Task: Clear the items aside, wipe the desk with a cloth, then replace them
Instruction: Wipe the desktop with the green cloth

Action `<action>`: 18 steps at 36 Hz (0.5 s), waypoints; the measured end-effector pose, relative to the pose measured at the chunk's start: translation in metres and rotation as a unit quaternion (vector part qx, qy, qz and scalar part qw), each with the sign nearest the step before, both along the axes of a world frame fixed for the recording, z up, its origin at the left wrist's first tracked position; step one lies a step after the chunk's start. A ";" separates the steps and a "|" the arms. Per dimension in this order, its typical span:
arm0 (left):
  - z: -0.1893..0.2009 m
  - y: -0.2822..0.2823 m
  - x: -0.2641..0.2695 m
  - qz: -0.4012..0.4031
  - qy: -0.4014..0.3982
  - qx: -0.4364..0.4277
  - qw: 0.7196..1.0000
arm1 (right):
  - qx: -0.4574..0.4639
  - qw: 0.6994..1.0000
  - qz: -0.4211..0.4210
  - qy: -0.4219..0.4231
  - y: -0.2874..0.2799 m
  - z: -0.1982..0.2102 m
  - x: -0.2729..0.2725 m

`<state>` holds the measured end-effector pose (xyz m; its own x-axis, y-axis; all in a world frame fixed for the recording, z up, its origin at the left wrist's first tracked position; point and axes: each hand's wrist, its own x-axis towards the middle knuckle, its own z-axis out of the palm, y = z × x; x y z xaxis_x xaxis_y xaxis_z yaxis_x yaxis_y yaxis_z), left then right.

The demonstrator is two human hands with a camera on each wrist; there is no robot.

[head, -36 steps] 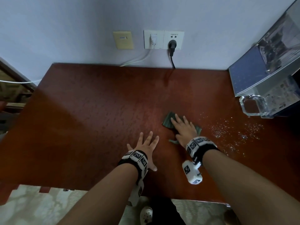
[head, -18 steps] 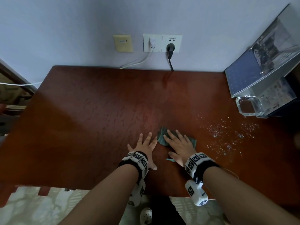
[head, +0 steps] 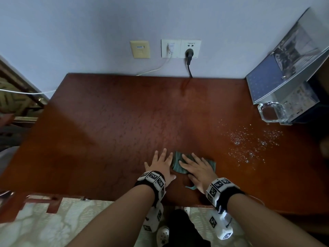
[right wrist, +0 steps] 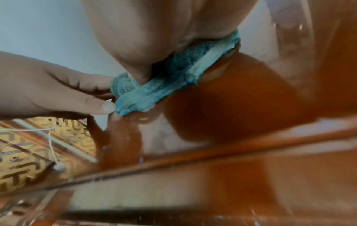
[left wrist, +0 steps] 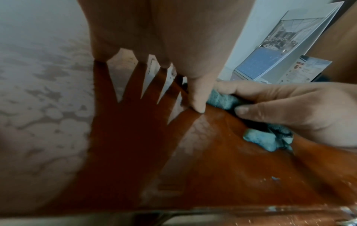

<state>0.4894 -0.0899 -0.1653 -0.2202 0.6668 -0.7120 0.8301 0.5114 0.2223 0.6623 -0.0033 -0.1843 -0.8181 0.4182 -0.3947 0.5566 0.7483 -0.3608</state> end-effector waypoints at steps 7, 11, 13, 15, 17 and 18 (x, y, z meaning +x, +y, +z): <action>0.009 -0.007 -0.014 -0.105 0.005 -0.077 0.991 | -0.005 0.999 0.038 -0.001 -0.026 0.002 0.021; 0.004 -0.014 -0.017 -0.105 0.007 -0.066 0.992 | -0.021 0.999 0.041 -0.018 -0.036 0.003 0.024; 0.003 -0.018 -0.017 -0.101 -0.001 -0.055 0.993 | -0.047 0.998 0.039 -0.030 -0.038 0.009 0.023; 0.002 -0.019 -0.018 -0.100 -0.006 -0.046 0.994 | -0.066 0.997 0.038 -0.024 -0.035 0.020 0.017; 0.001 -0.023 -0.020 -0.098 -0.012 -0.040 0.994 | -0.135 0.991 -0.012 -0.003 -0.034 0.034 0.012; 0.001 -0.024 -0.020 -0.096 -0.014 -0.039 0.994 | -0.207 0.973 -0.092 0.031 -0.032 0.038 0.009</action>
